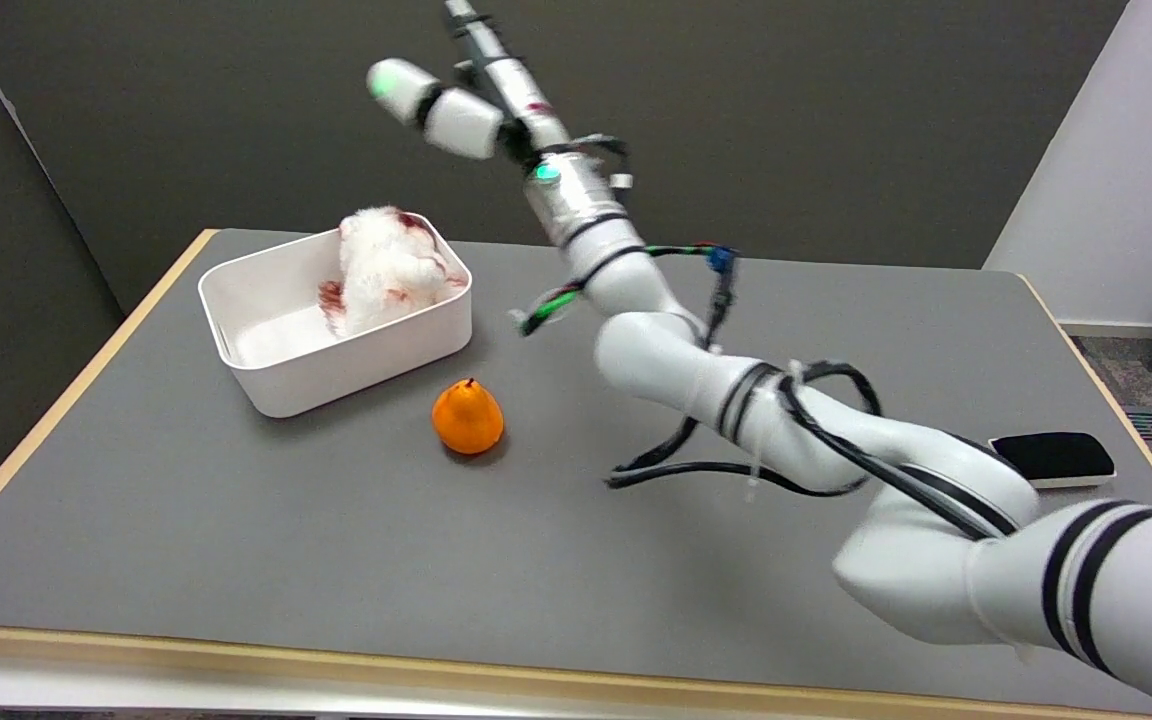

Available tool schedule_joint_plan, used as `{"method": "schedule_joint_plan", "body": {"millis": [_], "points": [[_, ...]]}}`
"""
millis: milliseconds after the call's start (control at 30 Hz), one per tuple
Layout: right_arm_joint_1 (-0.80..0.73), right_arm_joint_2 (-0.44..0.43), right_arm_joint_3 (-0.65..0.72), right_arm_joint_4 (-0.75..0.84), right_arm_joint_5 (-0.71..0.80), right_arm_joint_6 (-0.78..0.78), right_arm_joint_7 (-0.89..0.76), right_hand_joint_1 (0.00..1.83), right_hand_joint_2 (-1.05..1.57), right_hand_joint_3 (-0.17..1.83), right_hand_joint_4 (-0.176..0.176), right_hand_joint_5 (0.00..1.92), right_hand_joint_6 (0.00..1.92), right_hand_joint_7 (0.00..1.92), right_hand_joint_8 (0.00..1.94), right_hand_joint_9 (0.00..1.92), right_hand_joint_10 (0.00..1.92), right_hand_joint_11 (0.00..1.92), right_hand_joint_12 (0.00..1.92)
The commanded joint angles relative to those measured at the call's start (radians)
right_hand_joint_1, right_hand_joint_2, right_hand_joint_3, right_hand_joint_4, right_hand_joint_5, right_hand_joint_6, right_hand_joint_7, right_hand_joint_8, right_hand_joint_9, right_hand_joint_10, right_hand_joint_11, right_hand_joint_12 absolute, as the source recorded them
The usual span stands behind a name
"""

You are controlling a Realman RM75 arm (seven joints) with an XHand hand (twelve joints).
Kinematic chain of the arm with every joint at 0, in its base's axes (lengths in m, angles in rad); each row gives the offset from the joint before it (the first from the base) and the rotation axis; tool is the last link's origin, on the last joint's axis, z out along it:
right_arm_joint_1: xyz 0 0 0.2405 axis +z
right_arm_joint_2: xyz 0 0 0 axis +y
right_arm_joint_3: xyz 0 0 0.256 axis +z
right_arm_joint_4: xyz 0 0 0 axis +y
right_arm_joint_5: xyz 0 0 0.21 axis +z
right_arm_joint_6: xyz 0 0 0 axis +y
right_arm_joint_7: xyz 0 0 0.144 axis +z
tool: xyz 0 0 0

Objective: Place the plush toy into the white box.

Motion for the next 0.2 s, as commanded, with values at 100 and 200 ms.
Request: {"method": "schedule_joint_plan", "body": {"millis": [100, 200], "points": [[-0.338, 0.438, 0.241, 0.298, 0.063, 0.388, 0.002, 0.34, 0.64, 0.7, -0.027, 0.0, 0.0, 0.0, 0.0, 0.0, 0.0, 0.0, 0.34], [-0.407, 0.533, 0.241, 0.255, 0.062, 0.515, 0.11, 0.29, 0.66, 0.74, -0.014, 0.0, 0.0, 0.0, 0.0, 0.0, 0.0, 0.0, 0.27]]}}
